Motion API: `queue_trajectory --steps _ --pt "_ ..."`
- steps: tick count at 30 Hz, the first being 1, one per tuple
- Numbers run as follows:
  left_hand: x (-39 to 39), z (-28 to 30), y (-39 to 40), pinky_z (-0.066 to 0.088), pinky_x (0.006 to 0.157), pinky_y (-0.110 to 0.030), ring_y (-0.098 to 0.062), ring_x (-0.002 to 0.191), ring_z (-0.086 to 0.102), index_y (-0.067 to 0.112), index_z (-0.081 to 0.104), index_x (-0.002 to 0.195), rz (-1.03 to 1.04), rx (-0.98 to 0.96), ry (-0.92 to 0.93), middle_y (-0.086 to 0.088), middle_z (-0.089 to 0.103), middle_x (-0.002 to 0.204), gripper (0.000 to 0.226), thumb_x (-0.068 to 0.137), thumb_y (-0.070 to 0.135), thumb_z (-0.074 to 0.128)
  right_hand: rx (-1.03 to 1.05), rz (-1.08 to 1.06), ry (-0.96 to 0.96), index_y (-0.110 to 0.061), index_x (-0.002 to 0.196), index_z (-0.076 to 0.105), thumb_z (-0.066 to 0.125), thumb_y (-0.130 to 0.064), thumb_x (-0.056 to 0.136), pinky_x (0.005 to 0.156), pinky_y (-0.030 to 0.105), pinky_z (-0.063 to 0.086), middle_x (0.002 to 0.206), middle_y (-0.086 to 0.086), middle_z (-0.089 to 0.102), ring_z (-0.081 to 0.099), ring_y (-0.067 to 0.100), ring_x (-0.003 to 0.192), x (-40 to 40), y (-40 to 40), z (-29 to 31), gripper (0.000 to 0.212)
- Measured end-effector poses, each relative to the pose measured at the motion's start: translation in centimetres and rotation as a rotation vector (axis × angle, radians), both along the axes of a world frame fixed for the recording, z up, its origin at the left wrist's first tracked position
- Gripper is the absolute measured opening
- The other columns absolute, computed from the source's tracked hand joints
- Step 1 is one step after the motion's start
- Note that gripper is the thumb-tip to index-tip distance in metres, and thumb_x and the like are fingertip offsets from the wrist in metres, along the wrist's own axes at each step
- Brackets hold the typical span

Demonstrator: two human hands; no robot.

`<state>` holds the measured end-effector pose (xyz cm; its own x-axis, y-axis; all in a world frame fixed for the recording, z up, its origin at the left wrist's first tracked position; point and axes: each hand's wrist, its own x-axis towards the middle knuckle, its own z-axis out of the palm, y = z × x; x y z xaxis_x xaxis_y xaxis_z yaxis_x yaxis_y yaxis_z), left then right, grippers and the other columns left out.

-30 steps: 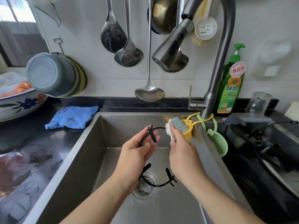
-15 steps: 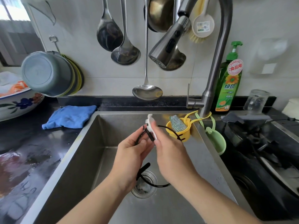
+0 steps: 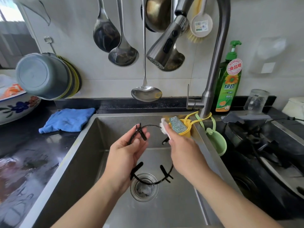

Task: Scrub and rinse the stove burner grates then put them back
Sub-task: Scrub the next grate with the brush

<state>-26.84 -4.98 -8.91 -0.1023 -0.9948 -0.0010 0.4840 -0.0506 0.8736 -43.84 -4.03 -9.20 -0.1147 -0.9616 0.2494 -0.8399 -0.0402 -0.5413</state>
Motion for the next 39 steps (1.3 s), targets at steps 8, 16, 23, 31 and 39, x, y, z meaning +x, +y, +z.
queue_trajectory --steps 8,16,23,31,39 --pt "2.7 0.2 -2.1 0.057 0.096 -0.043 -0.031 0.112 0.071 0.011 0.057 0.137 0.1 0.067 0.08 -0.008 0.073 0.125 0.043 0.105 -0.008 0.036 -0.057 0.122 -0.04 -0.075 0.135 0.027 0.044 -0.022 0.104 0.064 0.036 0.048 0.085 -0.004 0.06 0.054 0.017 0.071 -3.3 0.9 1.0 0.064" --pt "1.9 0.4 -1.5 0.057 0.094 -0.039 -0.03 0.109 0.073 0.01 0.059 0.136 0.043 0.123 0.129 -0.012 0.075 0.118 0.041 0.105 -0.007 0.037 -0.019 0.193 0.095 -0.063 0.147 0.023 0.043 -0.027 0.106 0.054 0.029 0.038 0.079 -0.014 0.046 0.043 0.004 0.064 -0.5 0.6 -0.2 0.058" --pt "1.8 0.6 -1.5 0.057 0.094 -0.038 -0.03 0.11 0.073 0.011 0.058 0.137 0.036 0.145 0.163 -0.014 0.074 0.119 0.041 0.106 -0.006 0.037 -0.016 0.162 0.139 -0.061 0.147 0.025 0.044 -0.024 0.106 0.054 0.032 0.042 0.086 -0.013 0.051 0.049 0.011 0.068 -0.3 0.6 -0.2 0.058" --pt "2.2 0.9 -1.8 0.057 0.094 -0.037 -0.028 0.108 0.073 0.009 0.058 0.135 0.066 0.154 0.161 -0.013 0.075 0.116 0.041 0.106 -0.007 0.035 -0.147 0.08 0.039 -0.054 0.145 0.04 0.048 -0.024 0.104 0.06 0.038 0.049 0.086 -0.01 0.059 0.053 0.014 0.071 -2.2 -0.3 0.0 0.051" --pt "1.9 1.0 -1.5 0.056 0.094 -0.036 -0.027 0.109 0.073 0.01 0.06 0.134 0.051 0.158 0.146 -0.013 0.075 0.117 0.04 0.106 -0.006 0.035 -0.088 0.106 0.097 -0.058 0.145 0.034 0.046 -0.026 0.105 0.054 0.035 0.04 0.077 -0.011 0.047 0.047 0.013 0.064 -1.4 -0.3 0.2 0.053"
